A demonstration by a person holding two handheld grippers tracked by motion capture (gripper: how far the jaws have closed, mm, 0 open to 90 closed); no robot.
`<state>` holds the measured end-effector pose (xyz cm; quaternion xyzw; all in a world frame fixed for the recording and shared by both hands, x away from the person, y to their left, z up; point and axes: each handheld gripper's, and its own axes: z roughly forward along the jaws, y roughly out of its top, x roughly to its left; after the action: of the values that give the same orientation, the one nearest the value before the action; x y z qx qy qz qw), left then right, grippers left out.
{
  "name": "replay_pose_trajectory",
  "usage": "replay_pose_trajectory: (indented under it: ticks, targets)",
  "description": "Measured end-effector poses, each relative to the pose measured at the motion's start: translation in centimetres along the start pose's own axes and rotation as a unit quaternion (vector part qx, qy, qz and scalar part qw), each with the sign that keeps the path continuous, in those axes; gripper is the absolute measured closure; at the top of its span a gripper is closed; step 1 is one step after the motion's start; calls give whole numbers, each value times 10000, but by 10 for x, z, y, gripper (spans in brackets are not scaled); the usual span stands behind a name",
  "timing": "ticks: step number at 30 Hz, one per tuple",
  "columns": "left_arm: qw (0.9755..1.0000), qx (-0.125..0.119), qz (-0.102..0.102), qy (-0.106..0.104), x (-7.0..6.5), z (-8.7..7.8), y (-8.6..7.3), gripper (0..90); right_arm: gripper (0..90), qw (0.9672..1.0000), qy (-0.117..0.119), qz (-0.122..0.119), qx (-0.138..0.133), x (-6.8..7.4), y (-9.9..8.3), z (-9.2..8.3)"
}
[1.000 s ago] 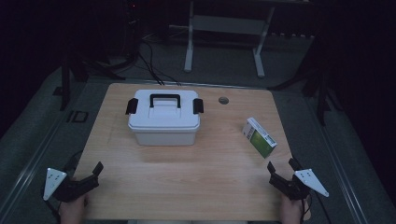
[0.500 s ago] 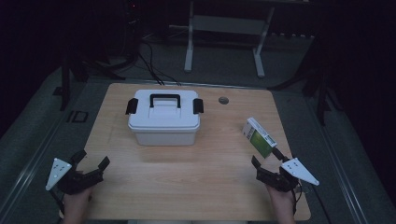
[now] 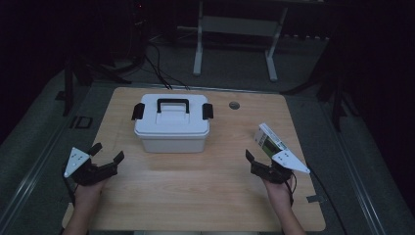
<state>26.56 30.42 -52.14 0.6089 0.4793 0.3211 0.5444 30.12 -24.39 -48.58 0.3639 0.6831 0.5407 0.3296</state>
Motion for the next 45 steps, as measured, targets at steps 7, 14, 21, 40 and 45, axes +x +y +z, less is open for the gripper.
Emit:
replay_pose_trajectory:
  ticks: [7,14,21,40,45]
  targets:
    - [9994,259,227,-95,-4,30,10,152,300,9999,118,-53,108,5,-2,30]
    - [9974,510,434,-279,-9,55,10,431,517,9994,153,-176,270,10,-3,55]
    - [9950,870,493,-40,-4,80,8,722,813,9977,323,-233,545,17,-11,87]
    - [9954,924,234,-128,9,123,-3,895,899,9946,513,117,897,40,-18,160]
    - [9949,938,264,-256,4,132,0,894,898,9939,566,152,938,47,-15,172]
